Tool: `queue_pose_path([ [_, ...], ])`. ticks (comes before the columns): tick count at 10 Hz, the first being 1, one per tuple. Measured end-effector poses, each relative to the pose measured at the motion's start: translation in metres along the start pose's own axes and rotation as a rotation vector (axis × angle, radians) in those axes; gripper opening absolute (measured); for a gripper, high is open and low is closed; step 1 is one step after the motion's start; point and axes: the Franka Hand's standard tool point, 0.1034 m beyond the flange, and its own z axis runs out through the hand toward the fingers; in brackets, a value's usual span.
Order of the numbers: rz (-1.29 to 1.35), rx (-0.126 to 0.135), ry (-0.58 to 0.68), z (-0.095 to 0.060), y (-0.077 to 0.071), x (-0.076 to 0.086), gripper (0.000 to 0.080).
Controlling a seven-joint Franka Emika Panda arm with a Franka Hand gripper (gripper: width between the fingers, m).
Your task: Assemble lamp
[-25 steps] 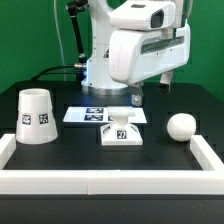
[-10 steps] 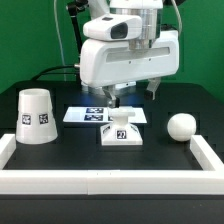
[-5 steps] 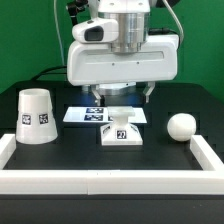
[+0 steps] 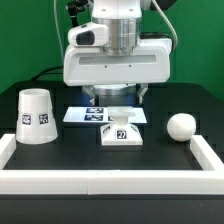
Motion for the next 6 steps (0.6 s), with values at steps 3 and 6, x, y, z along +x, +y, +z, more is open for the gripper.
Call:
queue_pose_path([
  [3, 0.017, 0.001, -0.010, 0.010, -0.003, -0.013, 0.0700],
  [6, 0.032, 0.003, -0.019, 0.019, -0.011, -0.025, 0.0700],
])
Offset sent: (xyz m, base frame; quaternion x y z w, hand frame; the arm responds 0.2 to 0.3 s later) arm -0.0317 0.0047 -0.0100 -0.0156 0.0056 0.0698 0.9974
